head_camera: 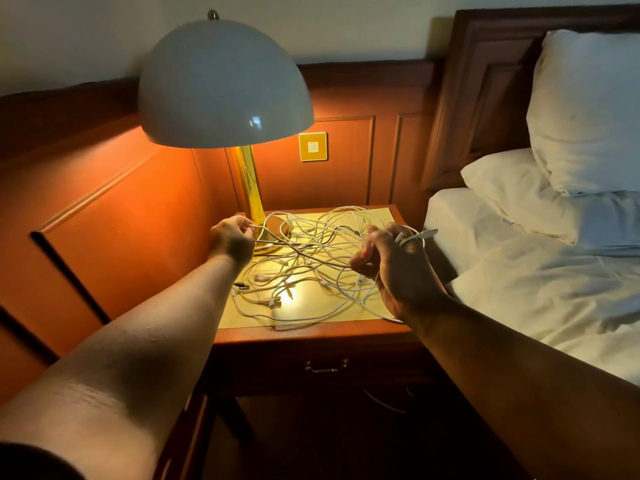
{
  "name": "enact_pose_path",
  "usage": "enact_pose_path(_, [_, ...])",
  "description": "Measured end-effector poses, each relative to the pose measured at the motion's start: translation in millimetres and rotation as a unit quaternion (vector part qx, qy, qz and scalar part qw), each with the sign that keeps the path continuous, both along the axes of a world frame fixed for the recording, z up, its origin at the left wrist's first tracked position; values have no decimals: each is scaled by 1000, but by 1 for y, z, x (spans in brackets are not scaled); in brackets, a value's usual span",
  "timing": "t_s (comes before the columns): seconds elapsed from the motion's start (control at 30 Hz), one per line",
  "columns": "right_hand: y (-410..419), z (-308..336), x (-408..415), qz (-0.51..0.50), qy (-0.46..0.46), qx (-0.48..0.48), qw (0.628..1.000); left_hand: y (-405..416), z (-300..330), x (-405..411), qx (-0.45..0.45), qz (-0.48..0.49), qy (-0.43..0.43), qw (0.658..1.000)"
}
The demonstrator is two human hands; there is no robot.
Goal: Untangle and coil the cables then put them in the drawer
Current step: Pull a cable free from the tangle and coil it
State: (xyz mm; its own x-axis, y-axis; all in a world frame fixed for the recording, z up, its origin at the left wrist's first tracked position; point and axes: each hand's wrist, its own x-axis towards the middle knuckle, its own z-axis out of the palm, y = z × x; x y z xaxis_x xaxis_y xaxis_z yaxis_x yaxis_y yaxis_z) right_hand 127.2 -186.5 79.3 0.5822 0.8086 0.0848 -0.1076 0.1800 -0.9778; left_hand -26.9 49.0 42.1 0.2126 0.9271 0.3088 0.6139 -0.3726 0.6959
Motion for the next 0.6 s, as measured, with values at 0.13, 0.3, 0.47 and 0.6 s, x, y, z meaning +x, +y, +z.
enact_pose_path(0.13, [5, -1, 1, 43, -15, -47, 998, 0, -7, 3, -36, -37, 42, 998])
enact_pose_path(0.3, [7, -9, -5, 105, -81, -109, 985, -5, -8, 7, -8, -34, -24, 999])
enact_pose_path(0.47, [2, -13, -7, 92, -95, -74, 988, -1, 1, 6, 16, -14, -26, 999])
enact_pose_path(0.6, [0, -10, -4, 51, -131, -68, 988, -6, 9, -1, 85, -6, -53, 995])
